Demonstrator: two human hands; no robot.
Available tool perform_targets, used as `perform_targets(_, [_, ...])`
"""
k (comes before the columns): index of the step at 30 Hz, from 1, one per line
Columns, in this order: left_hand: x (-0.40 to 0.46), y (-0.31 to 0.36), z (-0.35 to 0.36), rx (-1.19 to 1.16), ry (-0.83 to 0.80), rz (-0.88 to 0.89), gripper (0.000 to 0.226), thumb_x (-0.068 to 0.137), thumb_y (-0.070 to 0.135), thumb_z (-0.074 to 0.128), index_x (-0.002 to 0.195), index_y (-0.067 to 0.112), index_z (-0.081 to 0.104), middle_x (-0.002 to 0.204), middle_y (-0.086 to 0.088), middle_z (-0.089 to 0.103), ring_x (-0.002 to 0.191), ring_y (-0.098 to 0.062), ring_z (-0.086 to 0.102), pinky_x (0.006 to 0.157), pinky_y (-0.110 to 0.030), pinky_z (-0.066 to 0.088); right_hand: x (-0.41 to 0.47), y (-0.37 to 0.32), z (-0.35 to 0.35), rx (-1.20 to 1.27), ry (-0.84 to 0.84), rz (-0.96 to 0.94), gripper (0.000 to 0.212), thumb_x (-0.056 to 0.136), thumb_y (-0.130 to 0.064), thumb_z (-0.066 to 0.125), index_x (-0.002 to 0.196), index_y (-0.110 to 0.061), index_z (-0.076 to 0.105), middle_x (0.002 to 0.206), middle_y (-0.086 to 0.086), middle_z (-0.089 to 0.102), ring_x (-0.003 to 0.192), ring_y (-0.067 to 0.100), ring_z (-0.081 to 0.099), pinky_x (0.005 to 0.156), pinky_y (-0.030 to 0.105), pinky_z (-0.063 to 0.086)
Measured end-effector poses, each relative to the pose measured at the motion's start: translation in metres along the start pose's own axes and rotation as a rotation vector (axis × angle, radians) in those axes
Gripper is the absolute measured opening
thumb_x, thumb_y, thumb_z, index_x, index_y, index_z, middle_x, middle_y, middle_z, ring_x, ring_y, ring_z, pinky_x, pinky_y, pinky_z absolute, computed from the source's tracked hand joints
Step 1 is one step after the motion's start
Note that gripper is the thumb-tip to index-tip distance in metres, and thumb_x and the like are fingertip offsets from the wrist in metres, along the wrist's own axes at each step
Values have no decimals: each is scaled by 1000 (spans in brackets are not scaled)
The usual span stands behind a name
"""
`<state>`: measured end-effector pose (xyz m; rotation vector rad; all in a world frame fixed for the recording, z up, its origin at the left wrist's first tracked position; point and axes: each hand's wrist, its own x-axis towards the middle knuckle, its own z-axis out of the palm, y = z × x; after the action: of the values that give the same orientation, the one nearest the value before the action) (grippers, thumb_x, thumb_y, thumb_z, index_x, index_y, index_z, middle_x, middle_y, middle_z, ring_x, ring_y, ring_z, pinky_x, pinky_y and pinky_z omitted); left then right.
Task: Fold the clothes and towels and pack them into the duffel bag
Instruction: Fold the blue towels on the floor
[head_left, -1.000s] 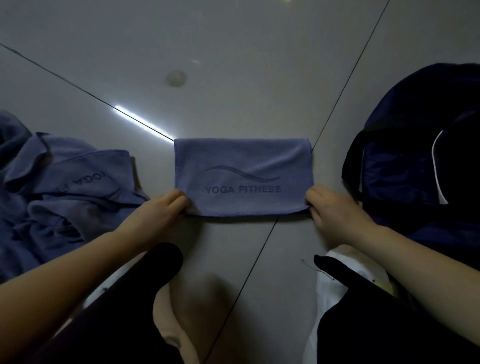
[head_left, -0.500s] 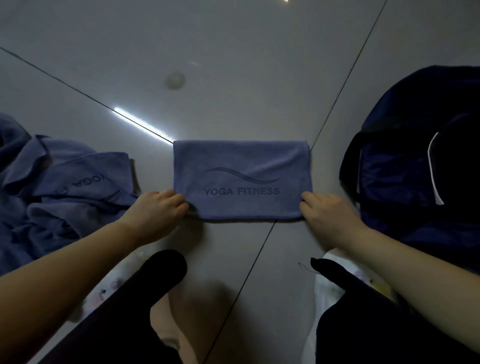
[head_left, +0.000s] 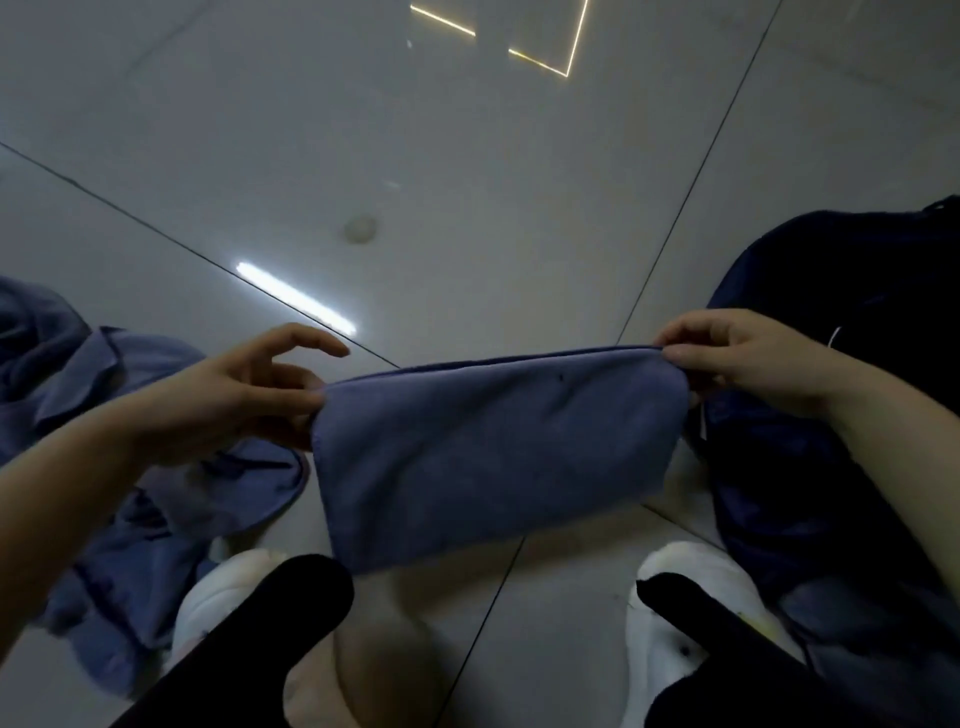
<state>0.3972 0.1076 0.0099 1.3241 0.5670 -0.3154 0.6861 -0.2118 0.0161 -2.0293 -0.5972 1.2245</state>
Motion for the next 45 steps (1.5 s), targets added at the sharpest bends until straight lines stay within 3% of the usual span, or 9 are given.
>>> perform_targets(4, [28, -13, -4, 150, 94, -179, 38, 75, 13, 79, 108, 16, 61, 96, -24, 64, 75, -28, 64, 64, -34, 57, 38, 7, 12, -100, 63, 129, 13, 97, -11, 52, 103, -8, 64, 85, 12, 65, 63, 13, 61, 54, 21, 51])
perform_targets(7, [65, -40, -4, 824, 383, -273, 37, 93, 7, 55, 129, 17, 50, 125, -22, 56, 94, -32, 60, 77, -38, 49, 73, 20, 30, -405, 327, 126, 25, 98, -18, 50, 121, -9, 56, 112, 11, 63, 90, 22, 60, 76, 30, 48])
perform_targets(9, [78, -57, 9, 1240, 478, 11, 41, 93, 17, 47, 133, 12, 50, 131, -21, 52, 108, -41, 57, 87, -43, 46, 77, 19, 53, -650, 379, -18, 34, 97, -21, 49, 130, -12, 52, 130, 11, 55, 114, 28, 52, 92, 34, 40])
perform_targets(13, [91, -110, 43, 1686, 91, 417, 58, 89, 51, 36, 137, 21, 49, 140, -19, 50, 124, -40, 51, 96, -53, 45, 62, 28, 120, -1029, -31, -248, 81, 87, -44, 60, 153, -26, 16, 161, 7, 3, 147, 28, 6, 117, 49, 17])
perform_targets(16, [87, -135, 48, 1673, 52, 373, 61, 98, 59, 16, 149, 27, 27, 154, -13, 28, 142, -33, 23, 113, -54, 21, 62, 43, 133, -1091, -168, -113, 99, 83, -59, 60, 151, -36, -9, 157, 0, -28, 146, 26, -20, 116, 58, 2])
perform_targets(22, [72, -143, 36, 1682, 27, 385, 77, 90, 74, 20, 153, 31, 16, 161, -9, 5, 144, -35, 13, 112, -57, 13, 54, 64, 121, -1149, -91, -114, 104, 81, -73, 48, 151, -28, -15, 159, 0, -23, 147, 22, -15, 120, 47, 2])
perform_targets(29, [81, -129, 42, 1728, 25, 276, 90, 78, 81, 27, 151, 29, 24, 158, -11, 19, 141, -30, 18, 100, -64, 32, 71, 57, 133, -1298, -105, -487, 77, 83, -64, 32, 147, -21, 38, 153, 7, 35, 140, 28, 34, 115, 54, 22])
perform_targets(34, [81, -133, 40, 1700, 41, 273, 97, 75, 87, 22, 153, 31, 11, 159, -6, 12, 143, -34, 17, 108, -57, 21, 94, 47, 43, -1172, 277, 240, 79, 96, -62, 24, 154, -12, 3, 162, 10, -1, 148, 30, 5, 118, 47, 7])
perform_targets(45, [74, -119, 24, 1466, 313, 119, 99, 74, 84, 9, 151, 23, 5, 159, -3, 9, 147, -26, 11, 117, -44, 9, 73, 46, 116, -1151, -132, -391, 75, 91, -61, 30, 154, -26, 9, 162, 4, 0, 149, 26, 6, 119, 42, 8])
